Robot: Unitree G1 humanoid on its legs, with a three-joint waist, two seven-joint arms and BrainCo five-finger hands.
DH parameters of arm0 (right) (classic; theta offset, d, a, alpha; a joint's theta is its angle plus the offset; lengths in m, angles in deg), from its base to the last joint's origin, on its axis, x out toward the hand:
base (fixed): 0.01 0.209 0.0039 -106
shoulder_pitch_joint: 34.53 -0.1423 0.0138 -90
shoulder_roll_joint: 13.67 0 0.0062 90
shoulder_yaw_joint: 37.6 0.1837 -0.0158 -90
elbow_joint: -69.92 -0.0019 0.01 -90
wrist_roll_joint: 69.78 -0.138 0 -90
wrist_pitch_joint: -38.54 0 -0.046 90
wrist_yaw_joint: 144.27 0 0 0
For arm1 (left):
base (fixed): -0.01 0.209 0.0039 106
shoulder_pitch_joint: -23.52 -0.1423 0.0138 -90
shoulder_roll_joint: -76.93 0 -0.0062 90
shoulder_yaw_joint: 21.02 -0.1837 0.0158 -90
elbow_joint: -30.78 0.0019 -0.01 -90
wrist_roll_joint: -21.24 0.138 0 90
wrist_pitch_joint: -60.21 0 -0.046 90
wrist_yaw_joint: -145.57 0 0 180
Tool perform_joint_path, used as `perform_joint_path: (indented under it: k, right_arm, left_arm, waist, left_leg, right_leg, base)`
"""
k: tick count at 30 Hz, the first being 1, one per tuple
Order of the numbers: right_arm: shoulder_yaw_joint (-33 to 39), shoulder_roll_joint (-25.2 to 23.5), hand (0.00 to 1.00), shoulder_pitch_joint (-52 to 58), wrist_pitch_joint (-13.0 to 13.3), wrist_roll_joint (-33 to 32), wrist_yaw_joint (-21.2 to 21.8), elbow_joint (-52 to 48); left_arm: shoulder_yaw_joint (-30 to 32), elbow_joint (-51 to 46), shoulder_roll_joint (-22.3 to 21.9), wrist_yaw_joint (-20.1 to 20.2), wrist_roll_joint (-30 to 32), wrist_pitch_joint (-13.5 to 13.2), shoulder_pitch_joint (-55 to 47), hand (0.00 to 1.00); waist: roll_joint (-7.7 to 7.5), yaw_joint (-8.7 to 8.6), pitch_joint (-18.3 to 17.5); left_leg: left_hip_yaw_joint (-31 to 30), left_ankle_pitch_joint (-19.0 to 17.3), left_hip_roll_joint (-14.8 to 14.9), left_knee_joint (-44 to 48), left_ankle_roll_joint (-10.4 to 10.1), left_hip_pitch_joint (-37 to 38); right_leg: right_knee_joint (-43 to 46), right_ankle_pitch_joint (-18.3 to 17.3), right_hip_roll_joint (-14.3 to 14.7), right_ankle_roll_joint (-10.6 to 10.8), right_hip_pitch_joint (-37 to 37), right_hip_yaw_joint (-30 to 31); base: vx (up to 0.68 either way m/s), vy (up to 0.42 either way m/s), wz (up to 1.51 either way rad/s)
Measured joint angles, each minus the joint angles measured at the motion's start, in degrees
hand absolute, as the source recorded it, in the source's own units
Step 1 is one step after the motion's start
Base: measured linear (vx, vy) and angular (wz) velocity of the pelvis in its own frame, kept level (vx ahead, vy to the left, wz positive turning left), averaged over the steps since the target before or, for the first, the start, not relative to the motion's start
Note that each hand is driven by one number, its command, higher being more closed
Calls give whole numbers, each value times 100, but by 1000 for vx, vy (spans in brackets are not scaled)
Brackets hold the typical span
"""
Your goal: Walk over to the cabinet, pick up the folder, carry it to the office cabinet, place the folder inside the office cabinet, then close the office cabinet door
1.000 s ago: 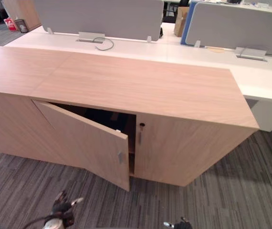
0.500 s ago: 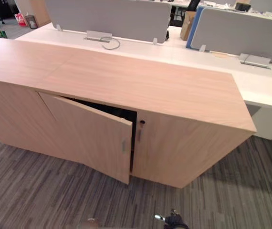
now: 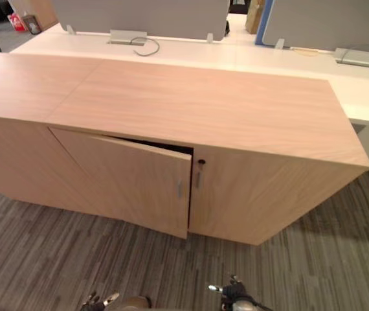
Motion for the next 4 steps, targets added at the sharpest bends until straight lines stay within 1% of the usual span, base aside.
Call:
perform_joint_path:
  k: [1,2,3,4]
  right_arm:
    - [-52,0,0,7,-2,0,24,9]
    - [-180,23,0,1,-13,-1,64,26]
    - [-212,35,0,-2,-20,3,86,26]
    - [-218,58,0,-10,-48,3,138,32]
  left_arm:
    - [-147,52,41,61,-72,-15,23,0]
    - [-537,94,125,143,-114,-28,137,0]
    - [-700,97,141,171,-79,-40,194,0]
    - [-1086,116,151,222,0,-52,313,0]
  waist:
    - [11,-7,-56]
    - [39,-41,-97]
    - [49,-54,-105]
    - [53,-83,-108]
  left_leg:
    - [-1,64,-13,-128,-3,42]
    - [-12,174,-29,-355,-5,140]
    - [-23,188,-29,-385,-6,152]
    - [-22,193,-34,-415,-5,203]
  right_leg:
    - [-31,9,-3,-4,-4,-4]
    - [-62,13,-4,-1,6,-11]
    - [-68,14,-3,0,10,-12]
    - [-105,15,-1,1,64,-13]
  base:
    - [93,-39,1]
    - [76,-27,4]
    - [61,-17,3]
    - [0,0,0]
